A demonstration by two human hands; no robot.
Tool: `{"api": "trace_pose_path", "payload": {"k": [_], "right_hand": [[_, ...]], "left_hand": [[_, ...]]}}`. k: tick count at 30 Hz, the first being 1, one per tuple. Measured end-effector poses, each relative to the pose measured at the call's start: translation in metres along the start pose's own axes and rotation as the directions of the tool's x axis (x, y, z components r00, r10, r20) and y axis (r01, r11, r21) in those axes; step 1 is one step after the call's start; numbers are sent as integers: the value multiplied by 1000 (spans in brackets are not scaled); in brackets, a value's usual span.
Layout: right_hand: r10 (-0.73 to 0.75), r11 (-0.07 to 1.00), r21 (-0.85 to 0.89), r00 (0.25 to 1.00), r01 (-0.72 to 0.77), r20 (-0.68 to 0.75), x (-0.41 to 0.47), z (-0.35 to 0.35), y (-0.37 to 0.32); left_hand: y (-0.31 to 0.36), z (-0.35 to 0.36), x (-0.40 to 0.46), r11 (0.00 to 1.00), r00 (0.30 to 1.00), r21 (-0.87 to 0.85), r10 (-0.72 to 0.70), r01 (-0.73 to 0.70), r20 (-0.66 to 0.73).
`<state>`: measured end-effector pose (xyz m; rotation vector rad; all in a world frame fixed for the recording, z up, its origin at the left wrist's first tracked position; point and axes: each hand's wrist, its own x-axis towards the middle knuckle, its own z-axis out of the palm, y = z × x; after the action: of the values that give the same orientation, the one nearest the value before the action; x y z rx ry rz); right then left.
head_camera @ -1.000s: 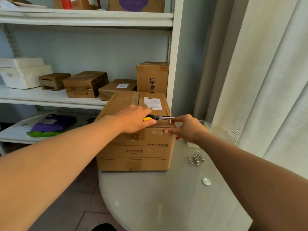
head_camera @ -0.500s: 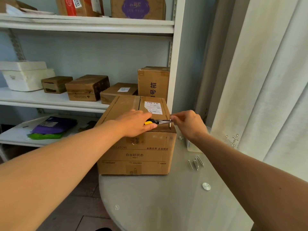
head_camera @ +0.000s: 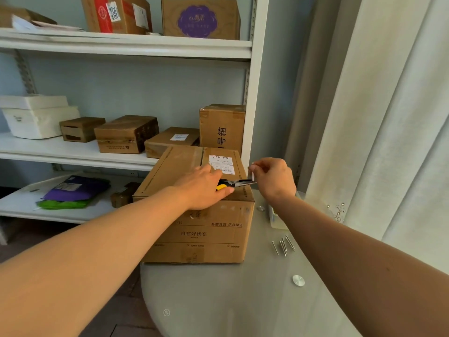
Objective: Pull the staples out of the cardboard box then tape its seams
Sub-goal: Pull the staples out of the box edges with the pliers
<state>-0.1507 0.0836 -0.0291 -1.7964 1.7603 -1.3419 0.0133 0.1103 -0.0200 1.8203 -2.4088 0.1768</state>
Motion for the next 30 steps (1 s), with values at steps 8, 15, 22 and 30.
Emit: {"api": "trace_pose_path", "payload": {"k": [8, 15, 22, 30], "right_hand": [[109, 982, 158, 994, -106, -12, 14, -20, 16], [334, 941, -47, 901, -335, 278, 8, -22, 60], [473, 872, -352, 769, -339, 431, 1, 16, 109], [452, 818, -534, 815, -216, 363, -5, 43, 146]], "left_hand": [[18, 8, 26, 993, 991, -19, -120, 119, -57], [43, 14, 53, 988, 987, -9, -155, 154, -43], [62, 24, 72, 989, 988, -14, -146, 146, -45], [60, 35, 80, 992, 986, -13, -127, 126, -111]]}}
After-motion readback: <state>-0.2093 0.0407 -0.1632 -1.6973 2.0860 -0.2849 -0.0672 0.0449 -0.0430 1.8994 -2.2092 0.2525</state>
